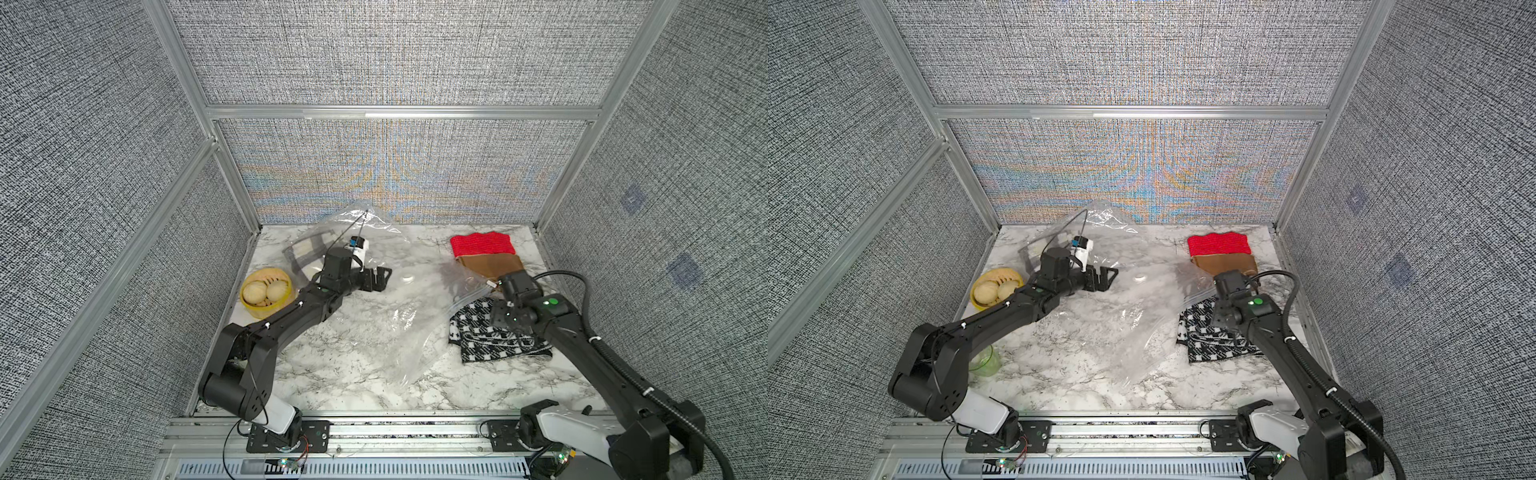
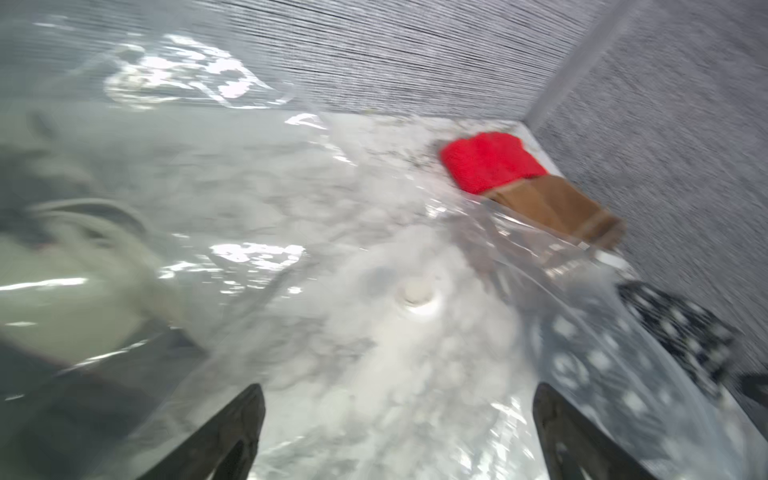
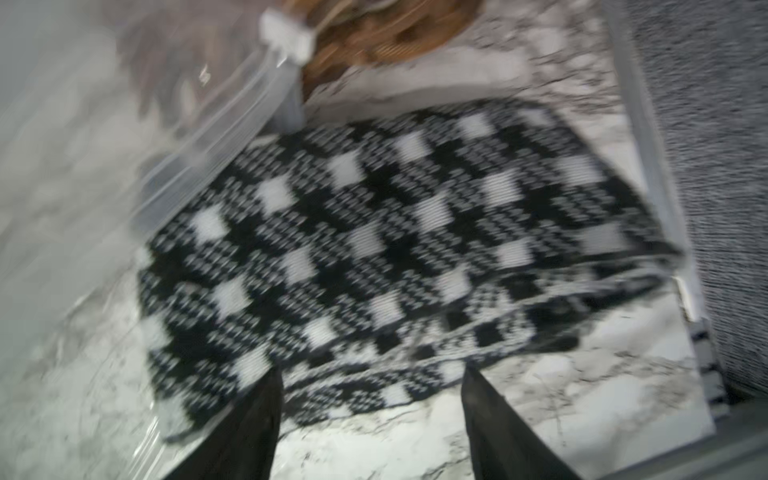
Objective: Take the scarf out of the vacuum bag
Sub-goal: Adjust the vacuum bag at the center of the board, then move the scarf to the center of the board.
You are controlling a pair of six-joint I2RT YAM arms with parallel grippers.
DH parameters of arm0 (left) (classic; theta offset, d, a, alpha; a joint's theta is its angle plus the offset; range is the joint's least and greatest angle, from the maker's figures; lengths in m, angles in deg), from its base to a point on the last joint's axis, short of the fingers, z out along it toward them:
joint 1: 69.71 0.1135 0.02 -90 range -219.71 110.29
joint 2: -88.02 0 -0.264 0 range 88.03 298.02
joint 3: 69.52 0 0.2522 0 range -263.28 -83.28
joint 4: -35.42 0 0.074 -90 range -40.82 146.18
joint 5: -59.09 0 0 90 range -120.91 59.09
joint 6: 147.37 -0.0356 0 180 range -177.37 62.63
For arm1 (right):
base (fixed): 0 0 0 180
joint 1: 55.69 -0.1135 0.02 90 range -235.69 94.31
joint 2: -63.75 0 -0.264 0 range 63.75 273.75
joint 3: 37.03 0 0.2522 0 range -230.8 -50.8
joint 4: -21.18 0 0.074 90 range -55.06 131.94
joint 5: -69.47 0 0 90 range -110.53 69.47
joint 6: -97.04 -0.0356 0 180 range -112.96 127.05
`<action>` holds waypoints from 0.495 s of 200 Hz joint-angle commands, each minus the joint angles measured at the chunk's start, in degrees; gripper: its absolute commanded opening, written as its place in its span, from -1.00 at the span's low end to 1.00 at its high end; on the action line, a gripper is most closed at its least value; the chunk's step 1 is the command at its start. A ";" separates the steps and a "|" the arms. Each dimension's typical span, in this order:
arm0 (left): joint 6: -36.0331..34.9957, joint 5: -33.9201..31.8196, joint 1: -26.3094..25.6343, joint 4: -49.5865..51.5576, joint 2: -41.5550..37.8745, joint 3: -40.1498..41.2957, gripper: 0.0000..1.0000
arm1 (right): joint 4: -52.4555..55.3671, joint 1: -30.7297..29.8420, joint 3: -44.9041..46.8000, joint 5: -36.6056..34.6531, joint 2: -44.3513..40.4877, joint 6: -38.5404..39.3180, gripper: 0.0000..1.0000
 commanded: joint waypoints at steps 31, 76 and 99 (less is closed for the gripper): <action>-8.61 -0.66 -11.93 -3.07 -12.83 10.95 0.99 | -10.56 -14.51 0.65 -2.07 11.48 -4.62 0.42; -13.08 -7.81 -22.15 -9.02 -11.45 16.32 0.96 | -16.59 -16.02 0.98 -3.55 18.57 -7.03 0.43; -13.01 -11.71 -25.35 -9.46 -6.69 14.59 0.96 | -26.54 -15.87 6.05 -1.17 18.05 -8.66 0.46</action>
